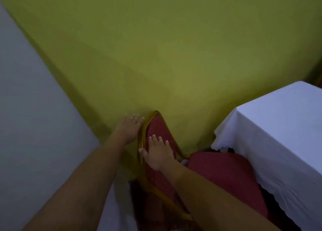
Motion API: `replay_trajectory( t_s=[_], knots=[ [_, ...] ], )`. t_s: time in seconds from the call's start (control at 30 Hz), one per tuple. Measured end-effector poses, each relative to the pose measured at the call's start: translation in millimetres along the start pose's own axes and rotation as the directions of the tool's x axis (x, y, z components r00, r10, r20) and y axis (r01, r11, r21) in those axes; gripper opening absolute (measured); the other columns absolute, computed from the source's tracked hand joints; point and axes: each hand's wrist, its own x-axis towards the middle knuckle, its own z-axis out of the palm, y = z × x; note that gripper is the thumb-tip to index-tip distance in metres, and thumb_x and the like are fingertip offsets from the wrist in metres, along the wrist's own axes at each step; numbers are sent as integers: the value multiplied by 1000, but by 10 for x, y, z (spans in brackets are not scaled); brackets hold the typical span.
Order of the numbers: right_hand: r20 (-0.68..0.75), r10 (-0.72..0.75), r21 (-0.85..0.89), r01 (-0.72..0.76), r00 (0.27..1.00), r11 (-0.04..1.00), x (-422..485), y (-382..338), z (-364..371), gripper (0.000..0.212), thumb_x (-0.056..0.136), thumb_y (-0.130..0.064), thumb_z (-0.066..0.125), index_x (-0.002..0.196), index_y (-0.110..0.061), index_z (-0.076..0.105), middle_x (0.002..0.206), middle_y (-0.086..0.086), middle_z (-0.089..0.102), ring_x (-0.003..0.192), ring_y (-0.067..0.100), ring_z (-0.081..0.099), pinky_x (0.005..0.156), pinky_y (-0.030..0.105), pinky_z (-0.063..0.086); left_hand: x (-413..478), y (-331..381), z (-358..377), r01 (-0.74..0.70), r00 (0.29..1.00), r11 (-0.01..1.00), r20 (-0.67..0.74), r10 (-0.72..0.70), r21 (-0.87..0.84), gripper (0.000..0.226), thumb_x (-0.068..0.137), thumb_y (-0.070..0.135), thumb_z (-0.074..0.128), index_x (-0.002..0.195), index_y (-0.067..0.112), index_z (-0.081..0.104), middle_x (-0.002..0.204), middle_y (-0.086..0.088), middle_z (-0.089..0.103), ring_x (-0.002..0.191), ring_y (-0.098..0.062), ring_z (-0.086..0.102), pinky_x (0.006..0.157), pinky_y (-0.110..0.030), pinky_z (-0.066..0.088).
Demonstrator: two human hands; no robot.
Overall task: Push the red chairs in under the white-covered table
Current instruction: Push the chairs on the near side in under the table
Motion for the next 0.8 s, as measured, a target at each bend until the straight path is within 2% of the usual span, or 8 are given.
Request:
replay_trajectory(
  t_s=[0.13,0.33,0.5,0.8],
  knots=[
    [-4,113,116,-112,994,987,151,-210,136,93,88,-68,32,151,-8,-1,161,9,0,146,30,7,117,49,8,161,-88,74,-159,984,985,-68,164,73,72,95,6,36,150,20,-9,160,-11,1,147,-25,4,118,-46,8],
    [-15,227,183,-221,974,958,351,-212,254,97,88,-60,44,150,-10,-11,161,9,-4,141,36,22,114,54,15,497,-109,162,-212,973,974,-79,219,79,66,98,10,34,151,19,-3,160,-7,6,147,-24,5,117,-44,6],
    [-82,221,141,-208,972,968,375,-208,281,95,88,-58,43,150,-7,-8,161,12,1,139,33,29,113,54,16,600,-124,196,-223,970,974,-87,226,48,65,96,10,33,151,15,-1,160,-8,9,147,-22,8,118,-43,7],
    [-86,177,25,-176,980,984,301,-150,285,96,89,-62,37,149,-1,-5,160,16,6,140,36,25,114,56,12,549,-34,134,-204,974,975,-82,212,88,62,98,9,32,151,11,-1,159,-10,10,146,-21,11,118,-41,11]
  ],
)
